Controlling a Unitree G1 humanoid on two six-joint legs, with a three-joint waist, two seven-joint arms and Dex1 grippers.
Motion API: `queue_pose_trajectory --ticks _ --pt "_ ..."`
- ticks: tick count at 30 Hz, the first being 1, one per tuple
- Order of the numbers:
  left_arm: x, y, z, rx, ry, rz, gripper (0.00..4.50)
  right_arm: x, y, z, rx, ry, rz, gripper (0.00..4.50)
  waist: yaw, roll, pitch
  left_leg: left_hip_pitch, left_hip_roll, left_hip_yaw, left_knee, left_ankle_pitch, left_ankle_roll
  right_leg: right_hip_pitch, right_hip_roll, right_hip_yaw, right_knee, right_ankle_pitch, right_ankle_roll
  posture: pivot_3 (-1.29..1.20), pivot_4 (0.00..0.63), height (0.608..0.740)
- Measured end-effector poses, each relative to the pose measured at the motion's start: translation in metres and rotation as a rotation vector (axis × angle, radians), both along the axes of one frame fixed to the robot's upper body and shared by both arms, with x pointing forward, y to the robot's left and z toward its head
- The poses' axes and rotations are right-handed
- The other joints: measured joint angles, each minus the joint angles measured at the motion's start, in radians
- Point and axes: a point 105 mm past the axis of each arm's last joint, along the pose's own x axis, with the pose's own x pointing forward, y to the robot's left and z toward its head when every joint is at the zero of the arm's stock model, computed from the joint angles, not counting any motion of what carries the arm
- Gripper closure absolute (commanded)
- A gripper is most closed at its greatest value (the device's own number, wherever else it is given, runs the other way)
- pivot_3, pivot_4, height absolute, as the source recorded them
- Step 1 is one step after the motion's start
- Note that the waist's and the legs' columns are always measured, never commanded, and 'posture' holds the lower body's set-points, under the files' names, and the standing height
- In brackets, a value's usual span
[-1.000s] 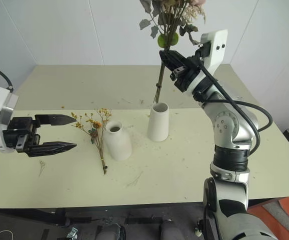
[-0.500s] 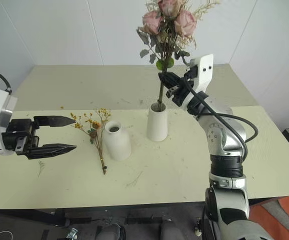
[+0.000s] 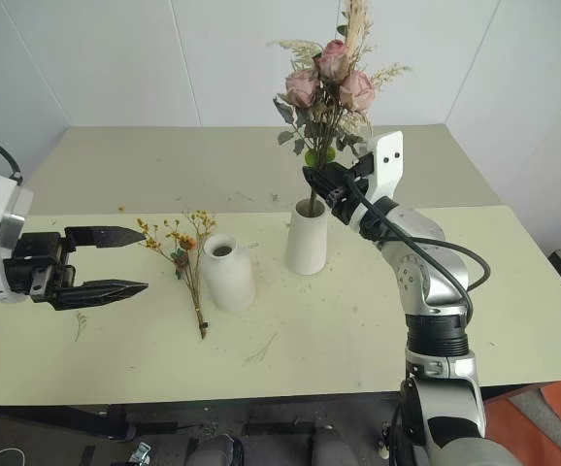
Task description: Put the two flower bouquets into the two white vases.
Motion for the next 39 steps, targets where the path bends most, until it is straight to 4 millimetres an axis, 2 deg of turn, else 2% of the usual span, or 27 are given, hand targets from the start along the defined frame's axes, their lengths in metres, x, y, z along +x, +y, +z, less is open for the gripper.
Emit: queue_pose_trajectory --ticks 3,5,12,18,23,27,32,39 --pt "-0.002 0.003 -0.004 0.002 0.009 0.028 0.0 -0.007 -0.007 -0.008 -0.049 -0.001 0.004 0.57 0.0 0.0 0.0 0.0 0.0 0.0 0.0 0.0 0.0 0.0 0.0 0.0 0.0 0.0 0.0 0.0 0.15 0.74" --pt "-0.004 0.008 -0.009 0.001 0.025 0.064 0.0 -0.016 -0.014 -0.01 -0.104 -0.017 0.008 0.02 0.0 0.0 0.0 0.0 0.0 0.0 0.0 0.0 0.0 0.0 0.0 0.0 0.0 0.0 0.0 0.0 0.15 0.74" --pt "-0.002 0.017 -0.029 0.01 0.071 0.254 0.0 -0.037 -0.032 -0.007 -0.222 -0.048 0.054 0.02 0.0 0.0 0.0 0.004 0.0 0.0 -0.001 0.0 0.0 0.003 0.0 0.0 0.0 0.0 0.0 0.0 0.15 0.74" --pt "0.015 0.021 -0.061 0.096 0.305 0.499 0.0 -0.049 -0.038 -0.004 -0.308 -0.05 0.155 0.02 0.004 -0.001 0.001 0.004 0.0 -0.001 -0.001 0.0 0.0 0.004 0.0 0.0 0.0 0.0 0.0 0.0 0.15 0.74" --pt "0.044 0.021 -0.06 0.127 0.439 0.7 0.0 -0.065 -0.034 0.001 -0.346 -0.061 0.29 0.02 0.011 -0.002 0.001 0.004 -0.002 -0.003 0.0 0.0 0.0 0.006 -0.001 -0.001 0.0 0.0 0.001 0.0 0.15 0.74" --pt "0.062 0.014 -0.074 0.105 0.569 0.762 0.0 -0.073 -0.032 0.002 -0.373 -0.067 0.364 0.02 0.006 -0.003 0.002 0.004 -0.002 -0.003 0.0 0.0 0.0 0.004 -0.001 -0.001 0.0 0.0 0.0 0.0 0.15 0.74" --pt "0.085 -0.002 -0.085 0.133 0.634 0.803 0.0 -0.079 -0.03 0.002 -0.387 -0.085 0.405 0.02 0.008 -0.003 0.002 0.004 -0.003 -0.004 0.0 0.0 0.0 0.005 -0.001 -0.001 0.0 0.0 0.0 0.0 0.15 0.74" --pt "0.093 -0.023 -0.102 0.226 0.662 0.801 0.0 -0.081 -0.03 0.0 -0.385 -0.092 0.411 0.02 0.007 -0.003 0.002 0.003 -0.003 -0.004 0.0 0.0 0.0 0.004 -0.002 -0.001 0.001 0.0 0.0 0.0 0.15 0.74"
